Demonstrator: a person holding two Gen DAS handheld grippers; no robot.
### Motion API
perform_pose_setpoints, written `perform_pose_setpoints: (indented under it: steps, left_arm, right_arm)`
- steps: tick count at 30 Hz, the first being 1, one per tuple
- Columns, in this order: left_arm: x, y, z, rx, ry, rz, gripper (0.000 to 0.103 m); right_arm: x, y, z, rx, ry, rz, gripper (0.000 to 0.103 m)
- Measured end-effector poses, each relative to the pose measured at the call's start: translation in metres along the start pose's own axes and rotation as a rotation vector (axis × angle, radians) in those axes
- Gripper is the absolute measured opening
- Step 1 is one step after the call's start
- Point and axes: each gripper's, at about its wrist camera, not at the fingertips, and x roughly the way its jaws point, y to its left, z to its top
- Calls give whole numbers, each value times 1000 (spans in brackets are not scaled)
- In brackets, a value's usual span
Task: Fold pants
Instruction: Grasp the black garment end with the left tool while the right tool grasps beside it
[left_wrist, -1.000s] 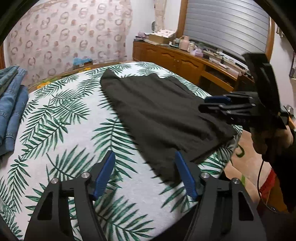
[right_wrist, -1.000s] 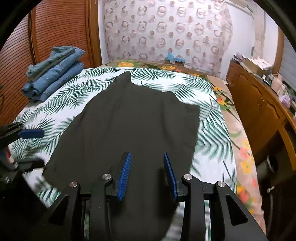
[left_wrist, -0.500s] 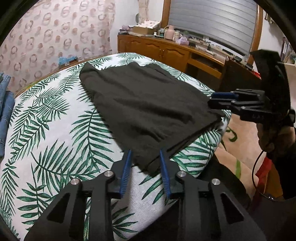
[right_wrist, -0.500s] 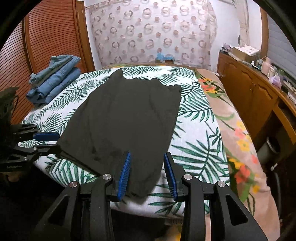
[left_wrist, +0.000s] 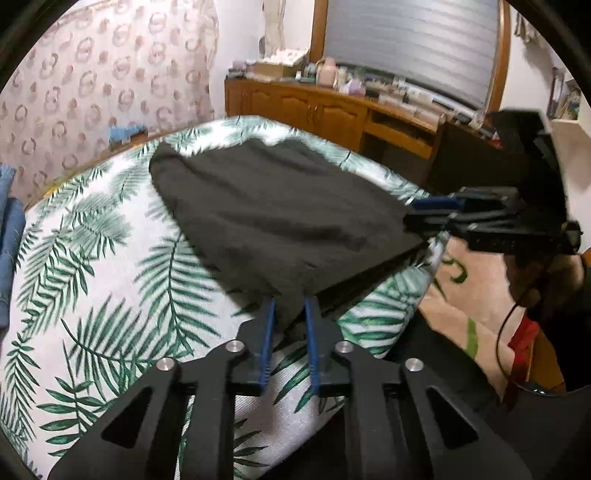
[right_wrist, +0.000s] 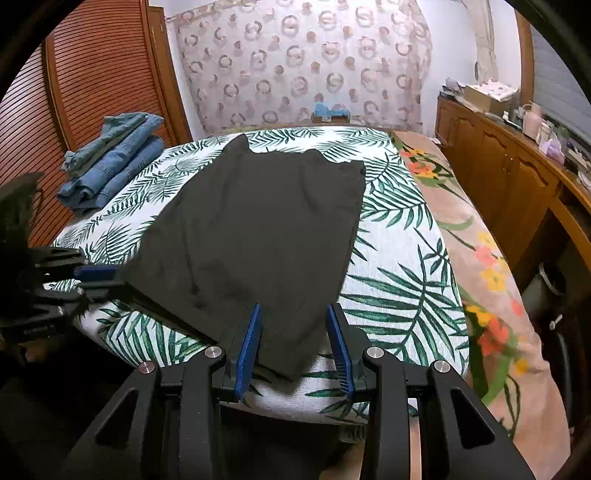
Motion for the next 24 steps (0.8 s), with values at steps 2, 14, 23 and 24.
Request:
perform_pose_setpoints:
  steps: [2,14,23,24]
  left_arm:
    - [-7,-1,1,4,-11,0,16]
    - [0,-1,-9,-6,56,4,16]
    - [-2,0,-10,-7,59,9,16]
    - [0,0,-10,-7,61,9,16]
  right_arm:
    - [-2,-1,1,3,-4,0,38]
    - [-5,2,-1,-1,-9,-9,38]
    - [3,8,-6,-36,8,-52,38]
    - [4,8,-7,-41,12,-62,38]
